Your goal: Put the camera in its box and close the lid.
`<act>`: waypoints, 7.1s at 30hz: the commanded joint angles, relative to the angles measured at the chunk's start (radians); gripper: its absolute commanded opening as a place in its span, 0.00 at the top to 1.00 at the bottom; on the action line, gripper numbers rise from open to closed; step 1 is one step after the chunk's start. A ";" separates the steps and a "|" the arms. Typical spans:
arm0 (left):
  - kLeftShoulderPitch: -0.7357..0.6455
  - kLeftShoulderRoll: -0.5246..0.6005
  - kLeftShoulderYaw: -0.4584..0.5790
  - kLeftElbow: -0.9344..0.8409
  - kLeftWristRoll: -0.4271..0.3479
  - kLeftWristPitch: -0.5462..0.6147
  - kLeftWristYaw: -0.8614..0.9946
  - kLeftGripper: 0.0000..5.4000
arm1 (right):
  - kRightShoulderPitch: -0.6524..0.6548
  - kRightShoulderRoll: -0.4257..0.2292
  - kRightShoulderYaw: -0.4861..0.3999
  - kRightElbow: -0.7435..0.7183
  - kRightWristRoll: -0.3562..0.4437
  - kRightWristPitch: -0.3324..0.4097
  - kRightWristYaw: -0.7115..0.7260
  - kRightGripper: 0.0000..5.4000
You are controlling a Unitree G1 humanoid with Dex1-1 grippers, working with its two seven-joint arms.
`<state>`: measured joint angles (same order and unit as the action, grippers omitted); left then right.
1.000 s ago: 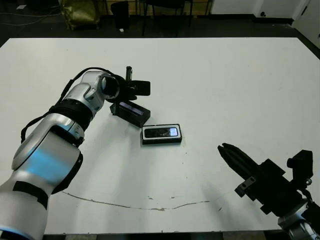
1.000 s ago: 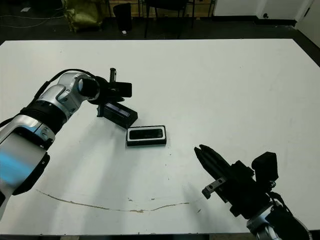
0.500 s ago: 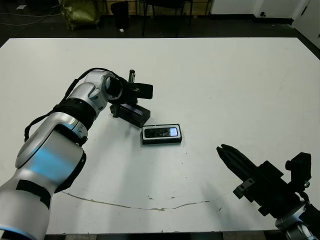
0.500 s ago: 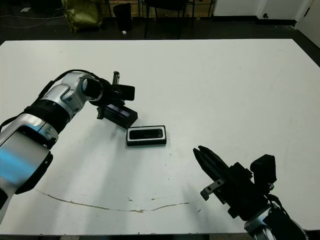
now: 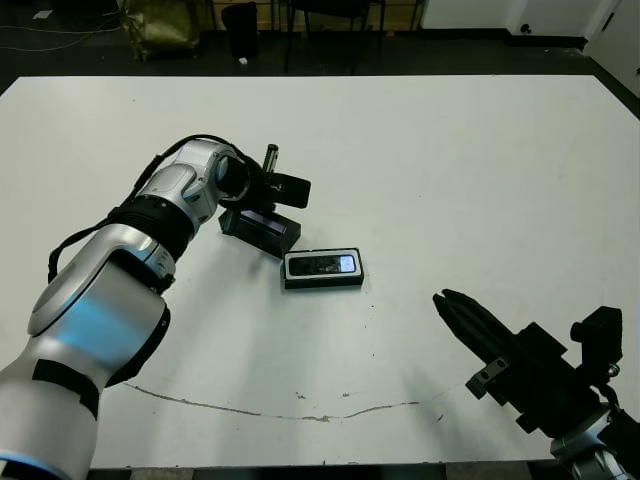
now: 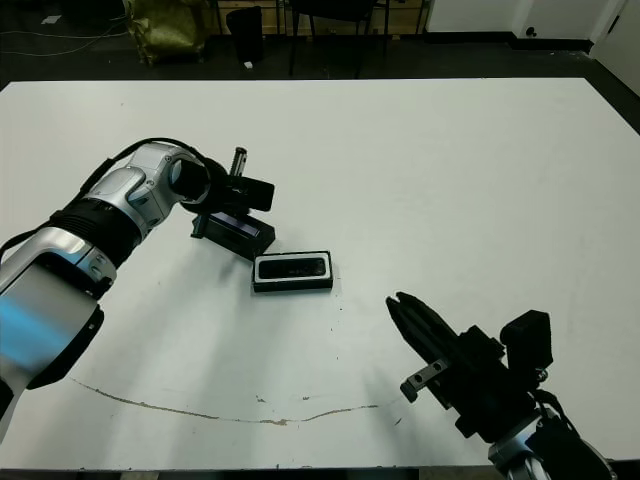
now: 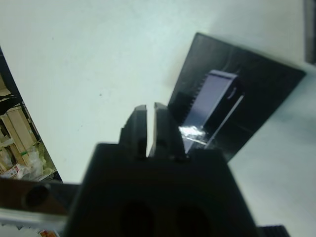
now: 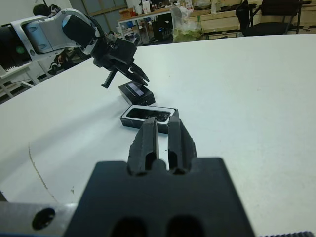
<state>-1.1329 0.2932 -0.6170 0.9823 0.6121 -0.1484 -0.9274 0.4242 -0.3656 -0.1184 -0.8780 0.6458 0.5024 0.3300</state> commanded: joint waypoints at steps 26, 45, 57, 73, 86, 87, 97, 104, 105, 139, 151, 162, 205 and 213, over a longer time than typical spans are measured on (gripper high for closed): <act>0.141 0.162 0.066 -0.292 -0.033 0.183 -0.118 1.00 | -0.033 -0.006 0.022 0.036 0.032 -0.003 -0.002 0.99; 0.103 0.172 0.099 -0.297 -0.042 0.211 -0.110 1.00 | -0.042 -0.011 0.029 0.047 0.025 -0.004 0.007 0.99; -0.041 0.199 0.127 -0.209 -0.036 0.163 -0.071 1.00 | -0.066 -0.017 0.042 0.082 0.000 -0.025 0.035 0.99; -0.087 0.115 0.121 -0.094 -0.042 0.125 0.011 1.00 | -0.050 -0.026 0.045 0.072 -0.027 -0.013 0.022 0.99; -0.055 -0.018 0.052 0.066 -0.024 0.045 0.098 1.00 | -0.019 -0.036 0.032 0.052 -0.014 -0.011 0.019 0.99; -0.045 -0.027 0.051 0.073 -0.026 0.050 0.105 1.00 | -0.014 -0.037 0.028 0.054 -0.012 -0.016 0.025 0.99; -0.001 -0.081 0.026 0.137 -0.015 0.057 0.146 1.00 | 0.018 -0.033 0.027 0.070 -0.038 -0.046 0.051 0.99; 0.034 -0.077 -0.002 0.149 0.007 0.017 0.162 1.00 | 0.029 -0.026 0.024 0.066 0.002 -0.026 0.043 0.99; 0.040 -0.078 -0.002 0.153 0.007 0.019 0.163 1.00 | 0.031 -0.029 0.025 0.065 -0.001 -0.028 0.043 0.99; 0.179 0.124 0.044 -0.196 -0.032 0.125 -0.071 1.00 | 0.020 -0.035 0.029 0.033 0.025 0.013 -0.001 0.99; 0.298 0.184 0.095 -0.484 -0.096 0.229 -0.166 1.00 | -0.021 -0.029 0.035 0.048 0.073 0.011 0.002 0.99; 0.362 0.196 0.108 -0.624 -0.162 0.327 -0.227 1.00 | -0.032 -0.038 0.059 0.056 0.036 -0.003 0.002 0.99; 0.532 0.384 -0.028 -1.022 -0.231 0.395 -0.556 1.00 | -0.057 -0.030 0.074 0.076 0.064 0.005 0.000 0.99; 0.541 0.397 -0.032 -1.091 -0.234 0.468 -0.590 1.00 | -0.069 -0.024 0.082 0.085 0.055 0.002 0.004 0.99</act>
<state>-0.6415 0.6740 -0.6117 -0.1168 0.3878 0.3081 -1.4887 0.3585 -0.3903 -0.0398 -0.8076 0.7002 0.5001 0.3334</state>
